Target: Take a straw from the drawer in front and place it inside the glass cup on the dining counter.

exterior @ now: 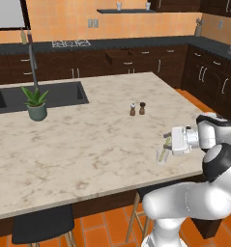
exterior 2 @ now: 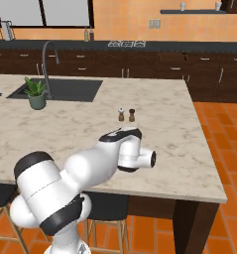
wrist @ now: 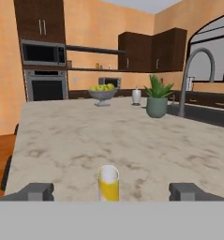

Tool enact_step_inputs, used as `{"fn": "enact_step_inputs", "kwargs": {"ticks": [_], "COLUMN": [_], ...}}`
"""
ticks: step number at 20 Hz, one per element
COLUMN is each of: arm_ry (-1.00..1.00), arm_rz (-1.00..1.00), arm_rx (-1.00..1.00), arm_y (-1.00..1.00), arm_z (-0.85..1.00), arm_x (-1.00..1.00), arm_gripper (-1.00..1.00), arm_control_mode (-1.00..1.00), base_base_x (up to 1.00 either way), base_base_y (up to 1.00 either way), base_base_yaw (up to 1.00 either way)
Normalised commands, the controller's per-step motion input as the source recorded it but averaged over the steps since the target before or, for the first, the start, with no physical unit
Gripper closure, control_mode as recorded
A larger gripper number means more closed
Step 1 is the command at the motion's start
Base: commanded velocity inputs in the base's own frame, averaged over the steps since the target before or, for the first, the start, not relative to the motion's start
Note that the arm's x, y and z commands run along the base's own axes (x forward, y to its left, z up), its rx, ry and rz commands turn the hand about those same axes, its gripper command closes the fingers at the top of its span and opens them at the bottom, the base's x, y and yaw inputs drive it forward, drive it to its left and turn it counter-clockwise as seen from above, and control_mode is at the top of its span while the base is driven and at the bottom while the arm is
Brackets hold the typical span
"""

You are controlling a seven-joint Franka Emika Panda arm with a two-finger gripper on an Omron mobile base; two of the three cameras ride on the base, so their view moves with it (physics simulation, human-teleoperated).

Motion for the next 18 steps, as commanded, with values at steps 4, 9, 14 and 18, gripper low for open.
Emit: {"fn": "enact_step_inputs", "kwargs": {"ticks": [4, 9, 14, 18], "arm_ry": [-0.01, -0.04, -0.03, -0.01], "arm_rz": [-0.08, -0.11, -0.1, -0.1], "arm_rx": [0.0, 0.0, 0.0, 0.0], "arm_y": [-0.01, -0.02, 0.03, 0.11], "arm_z": [0.52, 0.55, 0.38, 0.4], "arm_x": [-0.11, -0.19, -0.53, -0.51], "arm_gripper": [-1.0, -1.0, -1.0, -1.0], "arm_control_mode": [-1.0, -1.0, -1.0, -1.0], "base_base_x": [0.0, 0.0, 0.0, 0.0], "base_base_y": [0.0, 0.0, 0.0, 0.0], "base_base_yaw": [0.0, 0.0, 0.0, 0.0]}}
